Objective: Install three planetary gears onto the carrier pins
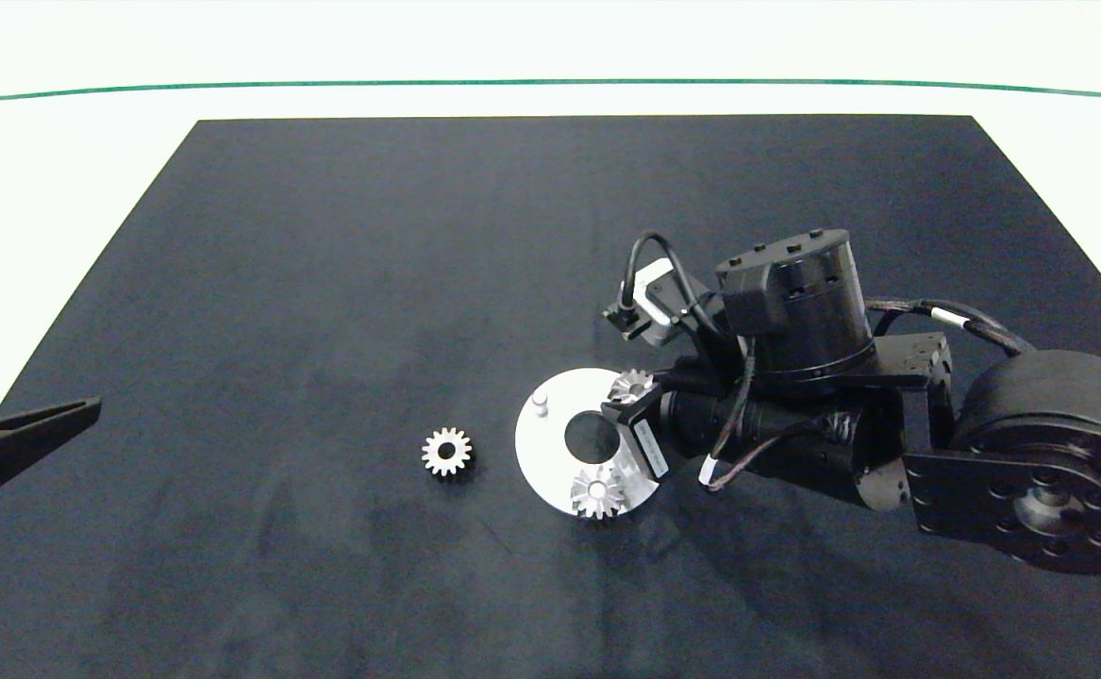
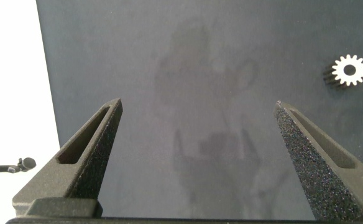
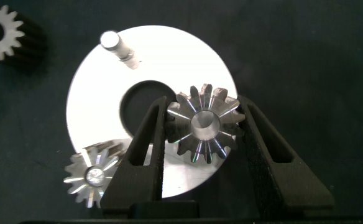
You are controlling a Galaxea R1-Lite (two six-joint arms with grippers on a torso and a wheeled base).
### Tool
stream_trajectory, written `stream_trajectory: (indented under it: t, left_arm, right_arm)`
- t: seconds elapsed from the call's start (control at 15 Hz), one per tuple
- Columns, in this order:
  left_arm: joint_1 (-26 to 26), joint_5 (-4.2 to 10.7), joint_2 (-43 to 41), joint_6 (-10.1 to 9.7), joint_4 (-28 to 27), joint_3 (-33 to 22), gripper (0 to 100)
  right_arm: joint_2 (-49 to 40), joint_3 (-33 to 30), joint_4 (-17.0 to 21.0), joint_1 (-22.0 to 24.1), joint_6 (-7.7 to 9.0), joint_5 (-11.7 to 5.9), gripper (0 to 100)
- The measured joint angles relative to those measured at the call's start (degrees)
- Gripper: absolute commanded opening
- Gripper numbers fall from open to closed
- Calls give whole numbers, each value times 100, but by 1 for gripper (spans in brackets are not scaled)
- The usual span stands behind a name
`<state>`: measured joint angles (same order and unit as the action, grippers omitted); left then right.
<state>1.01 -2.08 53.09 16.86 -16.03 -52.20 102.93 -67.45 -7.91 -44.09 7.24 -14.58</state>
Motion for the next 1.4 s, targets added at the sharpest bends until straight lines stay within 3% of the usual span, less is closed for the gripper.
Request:
stream_trajectory:
  t: [0.47, 1.4]
  left_arm:
    - [0, -2, 0, 0, 0, 0, 100]
    - [-5, -2, -23, 80, -4, 0, 100]
  right_arm:
    - [2, -85, 67, 199, 6, 6, 0]
    - [40, -88, 199, 177, 0, 4, 0]
